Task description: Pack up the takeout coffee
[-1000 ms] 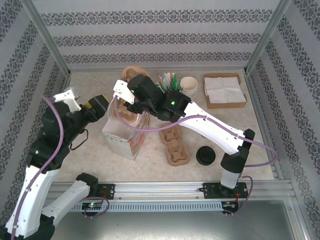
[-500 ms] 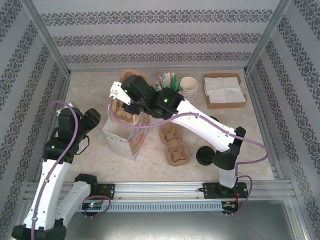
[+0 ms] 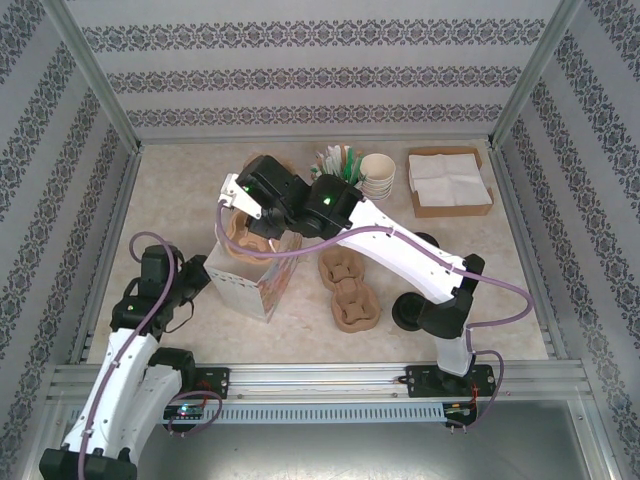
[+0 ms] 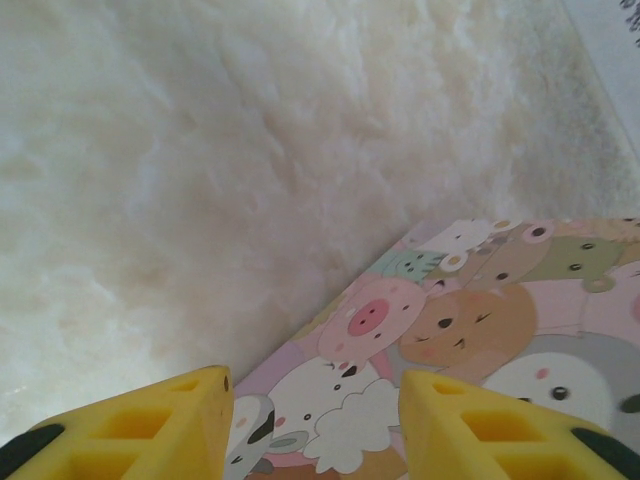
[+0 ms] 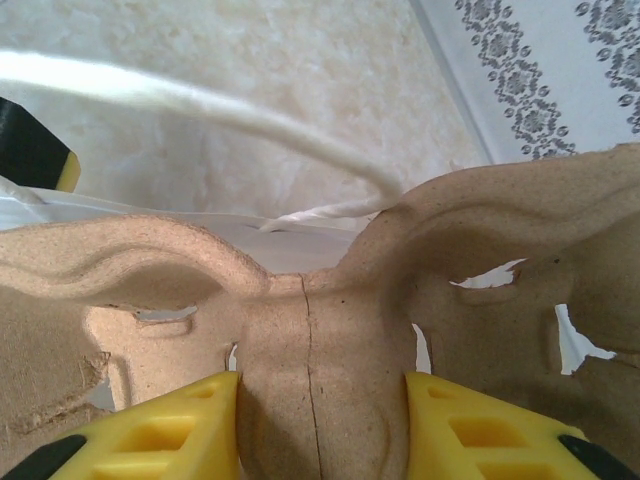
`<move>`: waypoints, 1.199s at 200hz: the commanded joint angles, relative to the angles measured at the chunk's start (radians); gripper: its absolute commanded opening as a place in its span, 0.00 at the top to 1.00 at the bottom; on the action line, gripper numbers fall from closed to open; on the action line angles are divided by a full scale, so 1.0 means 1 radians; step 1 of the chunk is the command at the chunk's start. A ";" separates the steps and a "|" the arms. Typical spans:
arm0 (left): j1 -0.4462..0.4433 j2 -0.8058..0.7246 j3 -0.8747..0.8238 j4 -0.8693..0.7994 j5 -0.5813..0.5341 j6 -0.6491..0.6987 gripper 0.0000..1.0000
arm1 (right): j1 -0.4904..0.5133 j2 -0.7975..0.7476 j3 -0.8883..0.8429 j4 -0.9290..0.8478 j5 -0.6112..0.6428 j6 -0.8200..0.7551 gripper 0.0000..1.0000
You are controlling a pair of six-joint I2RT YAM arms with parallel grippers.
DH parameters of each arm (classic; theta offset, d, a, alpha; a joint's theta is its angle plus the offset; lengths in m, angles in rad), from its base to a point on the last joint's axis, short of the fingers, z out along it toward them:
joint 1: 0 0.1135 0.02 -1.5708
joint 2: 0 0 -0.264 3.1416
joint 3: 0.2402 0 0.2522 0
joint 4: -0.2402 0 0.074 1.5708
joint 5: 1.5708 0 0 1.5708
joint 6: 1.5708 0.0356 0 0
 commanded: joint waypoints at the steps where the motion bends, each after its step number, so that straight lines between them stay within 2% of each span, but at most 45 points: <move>1: 0.006 -0.025 -0.045 0.079 0.063 -0.037 0.52 | 0.014 0.027 0.034 -0.055 -0.031 0.040 0.59; 44: -0.025 -0.073 -0.130 0.136 0.125 -0.095 0.53 | 0.007 0.035 0.052 -0.061 -0.055 0.056 0.59; 118: -0.126 -0.208 -0.237 0.165 0.110 -0.213 0.54 | -0.024 0.038 0.058 -0.083 -0.083 0.058 0.59; 158: -0.251 -0.172 -0.255 0.220 0.035 -0.272 0.55 | -0.037 0.042 0.079 -0.088 -0.080 0.029 0.59; 201: -0.427 -0.124 -0.293 0.305 -0.094 -0.364 0.56 | -0.056 0.041 0.110 -0.113 -0.090 -0.020 0.59; 240: -0.455 -0.099 -0.285 0.320 -0.121 -0.353 0.57 | -0.049 0.040 0.130 -0.181 -0.151 -0.086 0.59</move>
